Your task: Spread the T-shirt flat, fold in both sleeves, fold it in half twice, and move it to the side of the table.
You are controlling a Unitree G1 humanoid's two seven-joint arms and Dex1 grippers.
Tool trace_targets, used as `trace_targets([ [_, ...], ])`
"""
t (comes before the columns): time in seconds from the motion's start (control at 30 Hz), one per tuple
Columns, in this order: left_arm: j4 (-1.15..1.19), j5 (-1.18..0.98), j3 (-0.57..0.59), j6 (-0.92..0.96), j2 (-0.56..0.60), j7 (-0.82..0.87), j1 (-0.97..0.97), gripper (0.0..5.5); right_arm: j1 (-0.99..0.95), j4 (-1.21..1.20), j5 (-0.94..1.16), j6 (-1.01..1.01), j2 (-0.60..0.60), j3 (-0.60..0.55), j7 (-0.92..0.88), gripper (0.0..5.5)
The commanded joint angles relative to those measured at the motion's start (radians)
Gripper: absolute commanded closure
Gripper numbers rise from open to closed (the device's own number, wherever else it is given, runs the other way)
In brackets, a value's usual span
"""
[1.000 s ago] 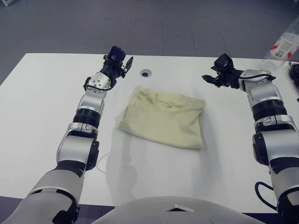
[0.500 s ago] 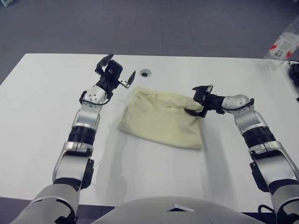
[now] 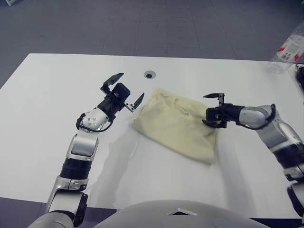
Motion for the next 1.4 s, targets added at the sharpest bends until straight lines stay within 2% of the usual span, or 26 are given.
trace_targets([
  [0.03, -0.086, -0.017, 0.042, 0.059, 0.052, -0.03, 0.058, 0.1, 0.187, -0.417, 0.083, 0.234, -0.011, 0.088, 0.195, 0.11],
  [0.1, -0.13, -0.023, 0.047, 0.067, 0.075, -0.055, 0.099, 0.1, 0.141, -0.529, 0.098, 0.41, 0.128, 0.136, 0.169, 0.11],
  [0.2, -0.174, 0.008, 0.056, 0.082, 0.103, -0.055, 0.13, 0.1, 0.091, -0.68, 0.182, 0.645, 0.238, 0.152, 0.176, 0.11],
  [0.3, -0.185, 0.034, 0.055, 0.091, 0.124, -0.051, 0.129, 0.1, 0.041, -0.765, 0.215, 0.831, 0.307, 0.094, 0.134, 0.11],
  [0.4, -0.219, 0.079, 0.04, 0.099, 0.164, -0.064, 0.178, 0.1, -0.005, -0.77, 0.238, 0.893, 0.304, 0.024, 0.113, 0.11],
  [0.53, -0.216, 0.12, 0.012, 0.106, 0.207, -0.091, 0.233, 0.1, -0.007, -0.727, 0.249, 0.877, 0.26, -0.051, 0.094, 0.11],
  [0.67, -0.25, 0.115, 0.021, 0.104, 0.235, -0.121, 0.27, 0.1, 0.032, -0.709, 0.25, 0.845, 0.232, -0.077, 0.066, 0.11],
  [0.8, -0.244, 0.102, 0.03, 0.091, 0.263, -0.161, 0.305, 0.1, 0.115, -0.627, 0.229, 0.756, 0.262, -0.003, 0.017, 0.11],
  [0.93, -0.219, 0.116, -0.01, 0.07, 0.272, -0.189, 0.309, 0.1, 0.151, -0.402, 0.112, 0.585, 0.273, 0.105, -0.063, 0.11],
  [1.17, -0.074, 0.182, -0.131, 0.058, 0.213, -0.176, 0.248, 0.1, 0.084, -0.115, -0.106, 0.301, 0.248, 0.196, -0.166, 0.11],
  [1.4, -0.018, 0.202, -0.193, 0.052, 0.108, -0.106, 0.145, 0.1, 0.024, 0.055, -0.165, 0.137, 0.143, 0.133, -0.165, 0.11],
])
